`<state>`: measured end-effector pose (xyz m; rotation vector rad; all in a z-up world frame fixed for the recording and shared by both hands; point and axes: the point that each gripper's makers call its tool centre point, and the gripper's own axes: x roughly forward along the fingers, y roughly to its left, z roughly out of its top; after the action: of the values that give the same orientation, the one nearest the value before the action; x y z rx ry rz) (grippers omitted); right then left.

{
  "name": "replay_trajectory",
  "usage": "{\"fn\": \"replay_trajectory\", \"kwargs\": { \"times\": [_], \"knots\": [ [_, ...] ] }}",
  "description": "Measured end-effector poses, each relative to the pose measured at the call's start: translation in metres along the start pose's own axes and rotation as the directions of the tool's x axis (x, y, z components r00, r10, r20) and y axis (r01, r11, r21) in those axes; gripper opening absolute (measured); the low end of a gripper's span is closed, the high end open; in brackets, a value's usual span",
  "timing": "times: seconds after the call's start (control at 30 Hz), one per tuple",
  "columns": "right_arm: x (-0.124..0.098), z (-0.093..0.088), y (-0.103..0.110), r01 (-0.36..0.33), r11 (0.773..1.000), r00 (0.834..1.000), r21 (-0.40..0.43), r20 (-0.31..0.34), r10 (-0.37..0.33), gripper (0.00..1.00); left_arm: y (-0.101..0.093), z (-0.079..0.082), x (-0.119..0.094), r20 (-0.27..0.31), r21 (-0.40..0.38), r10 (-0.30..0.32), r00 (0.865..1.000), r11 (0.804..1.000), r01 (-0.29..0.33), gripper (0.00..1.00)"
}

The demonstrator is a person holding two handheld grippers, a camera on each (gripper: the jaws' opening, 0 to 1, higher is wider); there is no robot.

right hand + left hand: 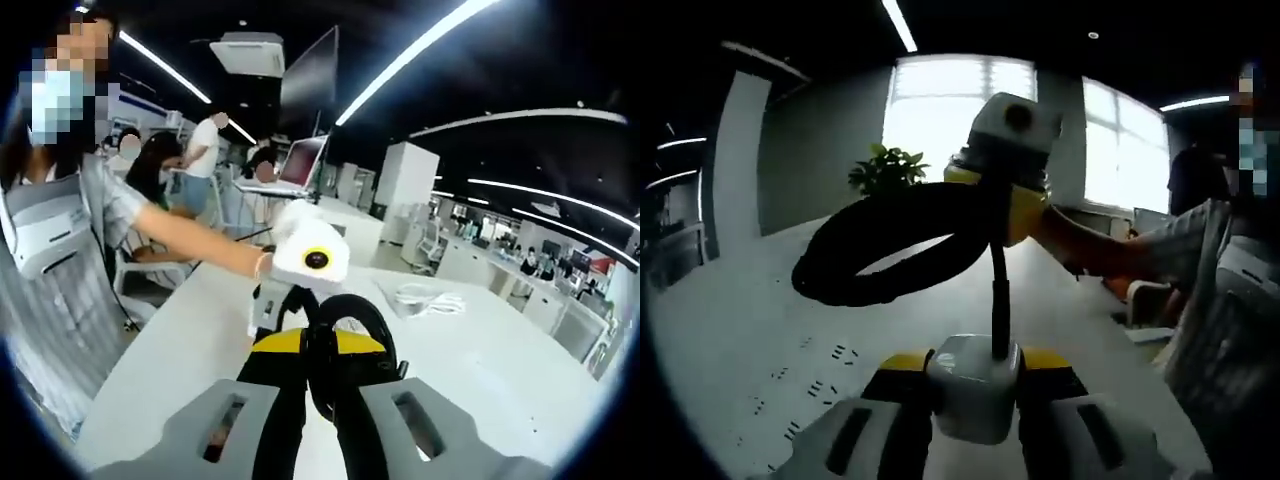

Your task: Straighten the power strip on the desk, plug the charger into it

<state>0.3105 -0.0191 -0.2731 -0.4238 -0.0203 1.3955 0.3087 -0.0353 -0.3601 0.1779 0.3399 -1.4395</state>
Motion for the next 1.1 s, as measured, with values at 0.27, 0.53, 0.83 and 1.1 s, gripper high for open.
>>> {"fn": "replay_trajectory", "kwargs": {
  "times": [0.27, 0.53, 0.83, 1.1],
  "knots": [
    [0.003, -0.006, -0.024, 0.123, 0.989, 0.991, -0.085, -0.04, -0.127, 0.05, 0.034, 0.007, 0.002, 0.019, -0.001, 0.115, 0.993, 0.993, -0.115, 0.3],
    [0.005, -0.005, -0.044, 0.248, 0.937, 0.956, -0.248, -0.093, -0.277, 0.06, 0.062, 0.015, 0.005, 0.079, -0.013, 0.198, 0.977, 0.98, -0.197, 0.3],
    [0.0, 0.001, -0.044, 0.254, 0.846, 0.923, -0.468, -0.143, -0.356, 0.05, 0.066, 0.026, 0.01, 0.129, 0.065, 0.206, 0.97, 0.974, -0.216, 0.31],
    [-0.002, 0.002, -0.041, 0.195, 0.795, 0.905, -0.574, -0.207, -0.372, 0.05, 0.063, 0.034, 0.004, 0.152, 0.101, 0.19, 0.97, 0.973, -0.207, 0.35]
  ]
}}
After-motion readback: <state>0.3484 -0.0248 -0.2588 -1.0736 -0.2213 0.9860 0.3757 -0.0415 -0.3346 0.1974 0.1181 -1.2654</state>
